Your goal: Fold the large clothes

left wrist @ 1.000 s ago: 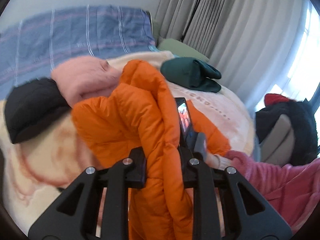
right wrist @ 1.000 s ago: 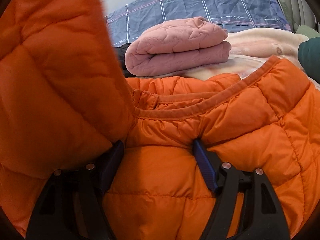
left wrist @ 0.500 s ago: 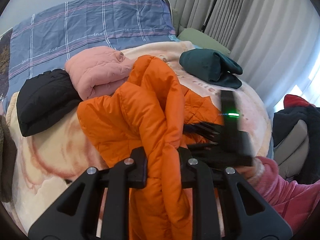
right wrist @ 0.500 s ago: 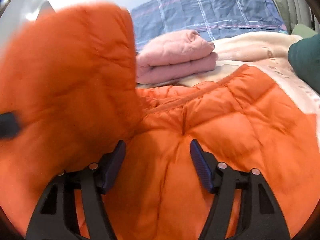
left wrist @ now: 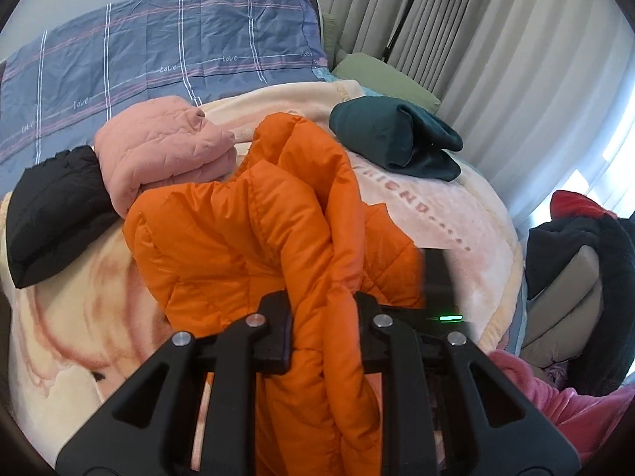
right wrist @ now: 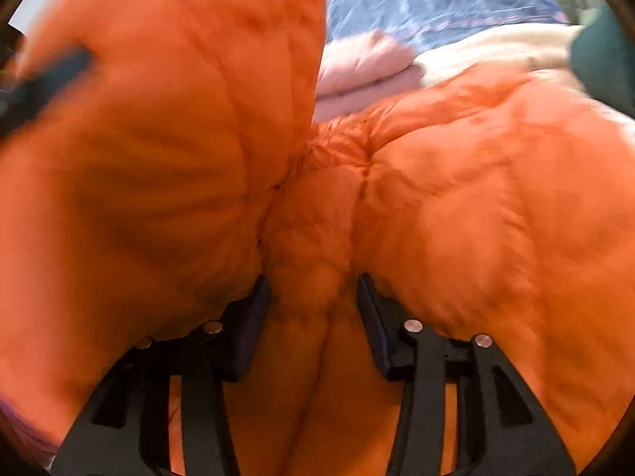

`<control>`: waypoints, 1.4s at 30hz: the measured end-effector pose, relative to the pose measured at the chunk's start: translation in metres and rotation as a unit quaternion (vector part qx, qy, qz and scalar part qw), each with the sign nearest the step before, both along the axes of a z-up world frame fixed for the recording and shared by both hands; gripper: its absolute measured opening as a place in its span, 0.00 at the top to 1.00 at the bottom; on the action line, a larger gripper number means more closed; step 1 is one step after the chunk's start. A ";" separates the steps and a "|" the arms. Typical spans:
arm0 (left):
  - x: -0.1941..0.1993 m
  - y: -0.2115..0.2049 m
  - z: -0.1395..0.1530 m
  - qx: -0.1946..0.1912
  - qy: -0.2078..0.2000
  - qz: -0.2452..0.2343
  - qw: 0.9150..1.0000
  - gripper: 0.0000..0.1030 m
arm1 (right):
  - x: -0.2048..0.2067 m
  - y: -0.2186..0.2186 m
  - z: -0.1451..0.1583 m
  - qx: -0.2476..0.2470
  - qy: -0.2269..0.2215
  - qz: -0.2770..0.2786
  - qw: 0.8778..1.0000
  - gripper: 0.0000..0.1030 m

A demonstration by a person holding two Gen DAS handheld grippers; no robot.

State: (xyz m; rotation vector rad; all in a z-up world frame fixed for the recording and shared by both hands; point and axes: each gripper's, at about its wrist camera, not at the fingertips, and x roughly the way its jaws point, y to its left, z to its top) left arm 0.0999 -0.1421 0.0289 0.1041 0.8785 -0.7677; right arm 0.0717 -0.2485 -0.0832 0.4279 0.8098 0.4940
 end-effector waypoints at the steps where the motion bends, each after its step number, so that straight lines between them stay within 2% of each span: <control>1: -0.001 -0.002 0.000 0.003 -0.001 -0.001 1.000 0.82 | -0.009 -0.006 0.005 0.023 -0.006 0.010 1.000 0.55; 2: -0.001 -0.003 0.000 0.004 -0.001 -0.001 1.000 0.82 | -0.017 -0.008 0.008 0.038 -0.008 0.024 0.999 0.57; 4: 0.000 -0.005 0.001 -0.004 0.006 0.003 1.000 0.82 | -0.022 -0.007 0.000 0.040 0.020 0.038 0.998 0.75; 6: 0.003 -0.012 0.002 -0.018 0.014 0.005 1.000 0.82 | -0.015 0.005 -0.031 0.042 0.079 0.043 0.995 0.81; 7: 0.003 -0.018 0.003 -0.021 0.014 0.003 1.000 0.82 | -0.010 0.010 -0.048 0.054 0.088 0.043 0.994 0.85; 10: 0.003 -0.045 -0.002 -0.005 0.011 -0.006 1.000 0.82 | -0.010 0.006 -0.051 0.079 0.092 0.033 0.992 0.87; 12: 0.005 -0.063 -0.009 0.000 0.020 -0.017 1.000 0.82 | -0.019 0.002 -0.042 0.050 0.086 0.025 0.995 0.88; 15: 0.005 -0.088 -0.018 0.009 0.027 -0.036 0.999 0.80 | -0.041 -0.009 -0.027 0.015 0.071 0.004 0.997 0.86; 21: 0.000 -0.139 -0.043 0.039 0.030 -0.071 0.996 0.71 | -0.120 -0.060 0.014 -0.054 -0.012 -0.074 0.996 0.73; 23: 0.001 -0.154 -0.052 0.041 0.037 -0.083 0.995 0.67 | -0.140 -0.070 0.020 -0.056 -0.024 -0.091 0.994 0.71; 27: 0.002 -0.178 -0.066 0.040 0.044 -0.112 0.992 0.53 | -0.164 -0.077 0.029 -0.054 -0.040 -0.110 0.992 0.56; 29: 0.000 -0.186 -0.068 0.035 0.043 -0.121 0.991 0.48 | -0.176 -0.070 0.033 -0.058 -0.052 -0.102 0.992 0.51; 31: 0.000 -0.192 -0.070 0.026 0.045 -0.131 0.990 0.45 | -0.184 -0.061 0.042 -0.060 -0.066 -0.094 0.992 0.40; 34: 0.002 -0.196 -0.074 0.014 0.052 -0.141 0.989 0.42 | -0.204 -0.064 0.049 -0.059 -0.099 -0.088 0.989 0.33; 35: 0.002 -0.197 -0.075 0.005 0.055 -0.147 0.988 0.40 | -0.205 -0.066 0.049 -0.058 -0.108 -0.088 0.988 0.31; 36: 0.002 -0.199 -0.077 -0.003 0.058 -0.152 0.987 0.37 | -0.186 -0.068 0.050 -0.059 -0.112 -0.091 0.988 0.29; 39: 0.000 -0.204 -0.082 -0.025 0.065 -0.166 0.984 0.33 | -0.179 -0.069 0.045 -0.049 -0.099 -0.119 0.987 0.29; 41: -0.006 -0.211 -0.087 -0.025 0.051 -0.169 0.984 0.30 | -0.170 -0.078 0.042 -0.034 -0.088 -0.160 0.983 0.30; 42: -0.009 -0.214 -0.088 -0.021 0.043 -0.170 0.984 0.30 | -0.166 -0.083 0.036 -0.028 -0.080 -0.188 0.979 0.55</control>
